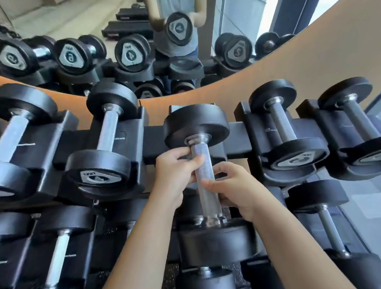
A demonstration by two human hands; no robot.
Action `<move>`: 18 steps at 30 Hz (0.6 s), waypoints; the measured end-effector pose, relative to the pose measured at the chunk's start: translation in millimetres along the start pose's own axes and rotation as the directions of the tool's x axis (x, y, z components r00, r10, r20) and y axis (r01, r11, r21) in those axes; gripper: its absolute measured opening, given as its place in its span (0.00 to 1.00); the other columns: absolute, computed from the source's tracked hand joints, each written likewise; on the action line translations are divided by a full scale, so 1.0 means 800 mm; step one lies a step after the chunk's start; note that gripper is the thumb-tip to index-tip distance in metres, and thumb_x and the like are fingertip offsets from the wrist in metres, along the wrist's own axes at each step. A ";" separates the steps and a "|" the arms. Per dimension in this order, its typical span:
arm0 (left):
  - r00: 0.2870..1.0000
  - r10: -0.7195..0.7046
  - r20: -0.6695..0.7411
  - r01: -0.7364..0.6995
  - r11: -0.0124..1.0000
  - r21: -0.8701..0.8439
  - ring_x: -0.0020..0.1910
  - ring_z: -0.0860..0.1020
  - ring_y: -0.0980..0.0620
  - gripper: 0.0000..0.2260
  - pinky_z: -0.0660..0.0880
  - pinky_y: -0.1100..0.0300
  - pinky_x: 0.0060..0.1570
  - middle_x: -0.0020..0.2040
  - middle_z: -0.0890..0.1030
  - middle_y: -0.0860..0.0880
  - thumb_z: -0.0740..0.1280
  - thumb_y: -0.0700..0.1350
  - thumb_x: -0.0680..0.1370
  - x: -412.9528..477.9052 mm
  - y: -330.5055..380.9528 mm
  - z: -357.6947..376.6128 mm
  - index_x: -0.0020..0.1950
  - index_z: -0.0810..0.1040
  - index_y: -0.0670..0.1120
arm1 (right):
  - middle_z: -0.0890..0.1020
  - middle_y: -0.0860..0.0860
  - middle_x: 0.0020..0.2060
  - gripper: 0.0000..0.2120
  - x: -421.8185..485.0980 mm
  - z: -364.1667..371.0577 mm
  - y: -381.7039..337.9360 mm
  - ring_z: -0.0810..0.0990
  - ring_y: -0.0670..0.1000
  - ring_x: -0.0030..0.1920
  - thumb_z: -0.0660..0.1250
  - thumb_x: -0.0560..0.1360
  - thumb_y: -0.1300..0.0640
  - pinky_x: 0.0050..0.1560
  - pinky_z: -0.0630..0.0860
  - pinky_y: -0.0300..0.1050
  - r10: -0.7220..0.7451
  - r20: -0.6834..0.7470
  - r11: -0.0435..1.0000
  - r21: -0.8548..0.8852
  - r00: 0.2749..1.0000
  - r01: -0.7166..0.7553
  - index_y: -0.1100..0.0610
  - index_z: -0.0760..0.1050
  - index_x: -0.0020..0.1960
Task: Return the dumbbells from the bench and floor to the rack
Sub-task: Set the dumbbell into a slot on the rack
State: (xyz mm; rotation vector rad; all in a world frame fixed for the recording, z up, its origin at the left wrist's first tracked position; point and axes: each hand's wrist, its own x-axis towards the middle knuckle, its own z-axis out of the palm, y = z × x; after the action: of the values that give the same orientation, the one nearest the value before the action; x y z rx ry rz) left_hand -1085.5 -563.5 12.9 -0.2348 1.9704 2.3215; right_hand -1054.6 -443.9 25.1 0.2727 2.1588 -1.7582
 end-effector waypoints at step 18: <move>0.997 0.022 -0.075 -0.018 0.999 0.050 0.42 0.83 0.49 0.10 0.81 0.56 0.42 0.33 0.84 0.54 0.69 0.34 0.70 0.150 -0.002 0.005 0.42 0.82 0.50 | 0.81 0.62 0.50 0.10 0.151 0.000 -0.029 0.79 0.58 0.42 0.66 0.73 0.59 0.48 0.78 0.56 0.023 -0.020 0.997 0.077 1.000 -0.022 0.59 0.71 0.53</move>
State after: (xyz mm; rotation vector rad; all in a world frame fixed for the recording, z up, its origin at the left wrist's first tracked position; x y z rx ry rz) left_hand -1203.3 -562.9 -8.9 -0.3045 2.0713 2.3058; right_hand -1174.7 -456.5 0.0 0.3348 2.0967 -1.8366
